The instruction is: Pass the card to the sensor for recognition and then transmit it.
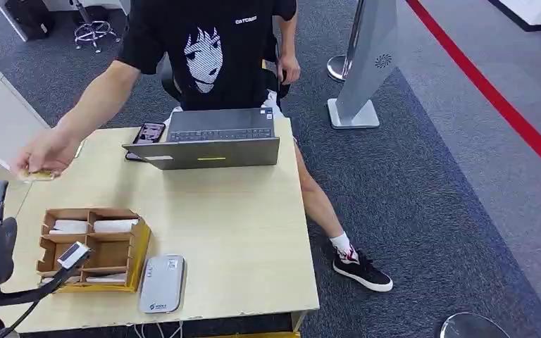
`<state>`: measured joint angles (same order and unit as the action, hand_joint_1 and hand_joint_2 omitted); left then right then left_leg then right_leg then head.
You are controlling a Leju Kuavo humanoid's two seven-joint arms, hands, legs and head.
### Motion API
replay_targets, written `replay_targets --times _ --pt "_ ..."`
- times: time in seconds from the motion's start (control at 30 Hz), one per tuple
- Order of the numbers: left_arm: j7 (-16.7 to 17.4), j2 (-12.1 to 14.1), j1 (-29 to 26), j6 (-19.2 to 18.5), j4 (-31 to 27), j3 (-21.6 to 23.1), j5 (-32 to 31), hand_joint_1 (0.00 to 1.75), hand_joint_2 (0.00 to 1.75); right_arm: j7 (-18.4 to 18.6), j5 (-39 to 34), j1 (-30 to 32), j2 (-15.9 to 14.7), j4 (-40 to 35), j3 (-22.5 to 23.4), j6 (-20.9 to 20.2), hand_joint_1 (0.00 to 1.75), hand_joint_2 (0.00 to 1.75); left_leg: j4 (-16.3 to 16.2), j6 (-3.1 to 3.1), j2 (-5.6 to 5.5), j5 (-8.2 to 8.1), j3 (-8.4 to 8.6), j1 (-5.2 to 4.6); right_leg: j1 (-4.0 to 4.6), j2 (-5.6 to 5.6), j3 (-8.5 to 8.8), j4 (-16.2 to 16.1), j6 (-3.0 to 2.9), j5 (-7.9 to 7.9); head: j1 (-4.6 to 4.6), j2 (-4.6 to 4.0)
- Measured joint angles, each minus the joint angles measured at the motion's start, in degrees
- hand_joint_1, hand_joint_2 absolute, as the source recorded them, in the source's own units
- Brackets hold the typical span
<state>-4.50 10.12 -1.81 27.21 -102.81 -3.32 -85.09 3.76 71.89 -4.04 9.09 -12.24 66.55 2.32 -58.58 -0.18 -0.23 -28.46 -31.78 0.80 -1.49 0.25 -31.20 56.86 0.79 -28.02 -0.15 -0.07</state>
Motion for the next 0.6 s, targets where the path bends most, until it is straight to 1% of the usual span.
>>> replay_targets --times 0.07,0.1,0.17,0.23,0.3,0.4,0.43,0.47,0.5,0.53,0.57,0.6 --pt "-0.6 -0.2 -0.6 1.1 -1.6 0.1 0.0 0.00 1.75 0.0 0.0 0.0 0.0 0.0 0.0 0.0 0.00 1.75 0.0 0.00 0.00 0.00 0.00 0.00 0.00 0.01 0.00 0.0 0.00 0.00 0.02 0.00" --pt "-1.8 -1.1 -1.0 1.9 -2.9 0.1 0.0 0.00 1.75 0.0 0.0 0.0 0.0 0.0 0.0 0.0 0.00 1.75 0.0 0.00 0.00 0.00 0.00 -0.01 -0.01 0.02 0.00 0.0 0.00 0.00 -0.02 0.00" --pt "-4.0 -3.5 -1.9 4.1 -5.9 0.1 0.0 0.00 1.75 0.1 -0.2 0.0 0.0 0.0 0.0 0.3 0.00 1.75 0.0 0.01 0.00 0.00 -0.02 -0.03 -0.03 0.00 0.02 0.0 0.01 0.00 0.00 0.02" --pt "-5.5 -6.5 -3.8 6.5 -10.2 0.2 0.2 0.00 1.75 0.7 -0.5 0.0 0.0 0.0 0.0 1.3 0.00 1.75 0.0 0.06 0.04 -0.06 -0.02 -0.04 -0.03 0.06 0.03 0.0 0.01 0.01 0.04 0.00" --pt "-6.2 -8.7 -5.5 8.6 -14.5 0.2 0.3 0.00 1.75 1.1 -0.6 0.0 0.0 0.0 0.1 1.9 0.00 1.75 0.0 0.08 0.06 -0.08 -0.01 -0.10 -0.09 0.06 0.02 -0.1 0.03 0.00 0.04 0.00" --pt "-6.9 -11.4 -8.2 10.1 -19.2 0.2 1.4 0.00 1.75 1.1 -1.0 0.0 0.0 0.0 0.1 2.0 0.00 1.75 0.0 0.09 0.05 -0.09 -0.02 -0.10 -0.09 0.05 0.02 -0.1 0.06 -0.02 0.04 0.00" --pt "-7.7 -12.1 -9.1 11.0 -20.5 0.2 3.8 0.00 1.75 1.1 -1.3 0.0 0.0 0.0 0.2 2.1 0.00 1.75 0.0 0.09 0.04 -0.09 -0.02 -0.09 -0.09 0.05 0.02 -0.1 0.06 -0.02 0.04 0.00" --pt "-9.5 -13.0 -10.2 11.7 -22.0 0.2 8.9 0.00 1.75 1.1 -1.7 -0.1 0.0 0.0 0.4 2.4 0.00 1.75 0.0 0.09 0.05 -0.10 -0.01 -0.09 -0.09 0.06 0.02 0.0 0.06 -0.02 0.02 0.02" --pt "-11.9 -14.1 -11.5 11.7 -23.4 0.2 15.9 0.00 1.75 1.1 -2.2 -0.1 0.2 0.0 0.7 2.9 0.00 1.75 0.0 0.09 0.05 -0.10 -0.02 -0.09 -0.09 0.07 0.03 0.0 0.06 -0.03 -0.02 0.00" --pt "-15.3 -15.4 -12.5 10.3 -24.6 -0.2 23.6 0.00 1.75 1.1 -2.6 -0.1 0.2 0.0 1.0 3.4 0.00 1.75 0.0 0.09 0.05 -0.10 -0.03 -0.09 -0.08 0.05 0.04 0.0 0.06 -0.05 -0.02 0.00" --pt "-20.3 -17.4 -13.9 7.2 -25.6 -1.5 33.3 0.00 1.75 1.2 -3.2 -0.1 0.3 0.0 1.5 4.0 0.00 1.75 0.0 0.10 0.04 -0.11 -0.04 -0.09 -0.08 0.03 0.04 0.0 0.07 -0.06 -0.02 0.02" --pt "-23.8 -19.3 -14.9 4.3 -26.0 -3.3 40.0 0.00 1.75 1.2 -3.6 -0.1 0.5 0.0 1.8 4.4 0.00 1.75 0.0 0.11 0.04 -0.12 -0.03 -0.09 -0.09 0.02 0.04 0.0 0.09 -0.07 -0.02 0.02"
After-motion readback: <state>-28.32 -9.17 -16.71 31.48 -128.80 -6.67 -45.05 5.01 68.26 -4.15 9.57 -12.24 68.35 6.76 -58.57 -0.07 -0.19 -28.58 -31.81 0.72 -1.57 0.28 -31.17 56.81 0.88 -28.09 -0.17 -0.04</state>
